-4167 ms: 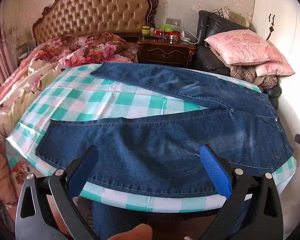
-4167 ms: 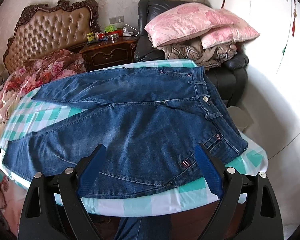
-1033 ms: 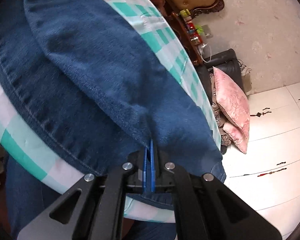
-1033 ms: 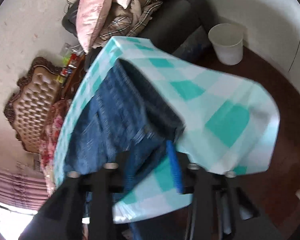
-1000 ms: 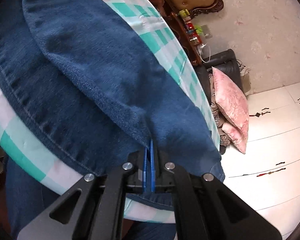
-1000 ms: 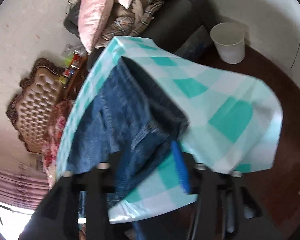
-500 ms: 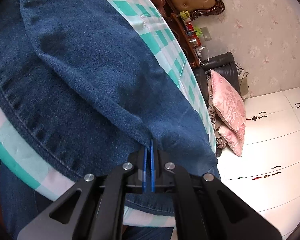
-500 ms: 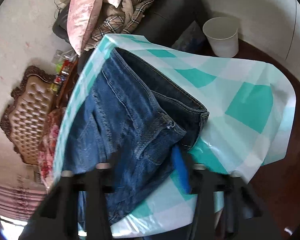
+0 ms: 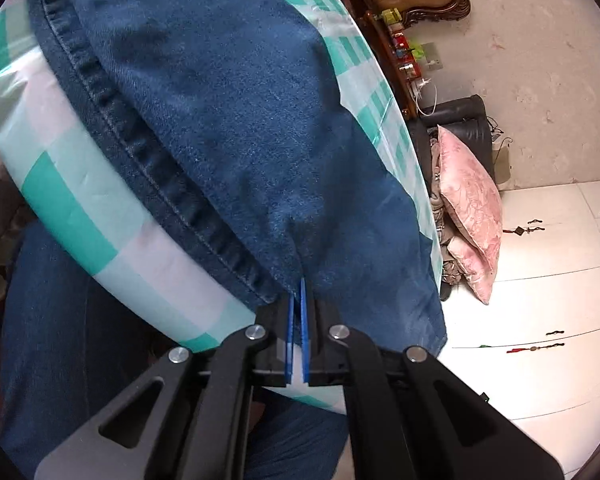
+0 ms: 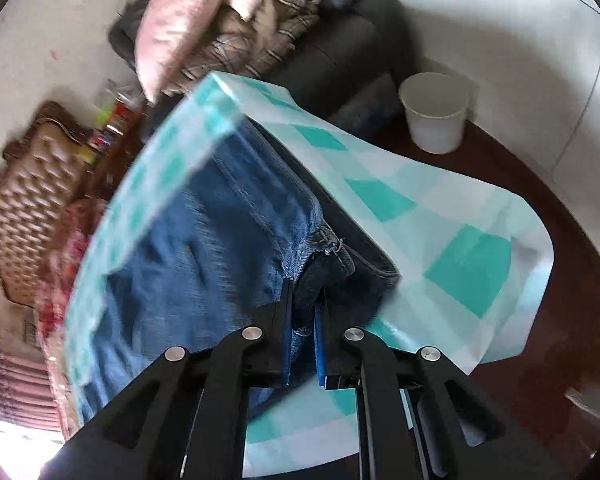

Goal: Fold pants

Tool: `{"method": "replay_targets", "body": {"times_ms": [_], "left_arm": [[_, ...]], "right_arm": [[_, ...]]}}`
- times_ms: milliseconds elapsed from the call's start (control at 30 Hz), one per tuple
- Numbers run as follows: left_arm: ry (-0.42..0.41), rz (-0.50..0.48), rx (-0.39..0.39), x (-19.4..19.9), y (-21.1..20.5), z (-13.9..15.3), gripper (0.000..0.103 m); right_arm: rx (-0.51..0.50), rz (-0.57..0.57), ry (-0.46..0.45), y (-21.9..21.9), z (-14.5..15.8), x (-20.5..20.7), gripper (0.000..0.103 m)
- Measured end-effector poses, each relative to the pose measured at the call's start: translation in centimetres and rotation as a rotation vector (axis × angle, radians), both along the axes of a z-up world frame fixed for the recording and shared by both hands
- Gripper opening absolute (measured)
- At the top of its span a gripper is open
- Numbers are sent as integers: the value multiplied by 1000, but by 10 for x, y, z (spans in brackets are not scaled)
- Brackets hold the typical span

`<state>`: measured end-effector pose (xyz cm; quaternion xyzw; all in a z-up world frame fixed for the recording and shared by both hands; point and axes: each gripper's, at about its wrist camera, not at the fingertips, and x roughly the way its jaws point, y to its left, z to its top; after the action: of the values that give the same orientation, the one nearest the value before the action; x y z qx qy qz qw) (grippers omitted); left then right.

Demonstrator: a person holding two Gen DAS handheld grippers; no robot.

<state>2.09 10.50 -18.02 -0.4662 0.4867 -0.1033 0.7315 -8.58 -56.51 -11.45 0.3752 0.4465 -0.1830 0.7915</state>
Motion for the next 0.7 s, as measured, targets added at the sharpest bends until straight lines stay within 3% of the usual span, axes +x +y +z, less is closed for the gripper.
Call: {"method": "replay_targets", "body": {"times_ms": [100,200,367,433,500,700], "left_arm": [[-60,-4,6,0,0,15,2],[-38,-7,5,-4,-2,8,2],[2,6,-25,-8,0,-9,3],[14,18,-23,-7,6,-11,12],[-23,74,-20,-7,28,-8,28],[-60,295,-64,4,125,-22,27]], "right_arm": [[0,3,-68,-3,17,-6,10],[-63,2,-85,2,31,-7,10],[-72,-3,23,5,-7,-2,10],[-95,-1,47,7,-16,1,10],[-105,-7,50,9,-15,3,10],[-117,-10,57,11,-14,4,10]]}}
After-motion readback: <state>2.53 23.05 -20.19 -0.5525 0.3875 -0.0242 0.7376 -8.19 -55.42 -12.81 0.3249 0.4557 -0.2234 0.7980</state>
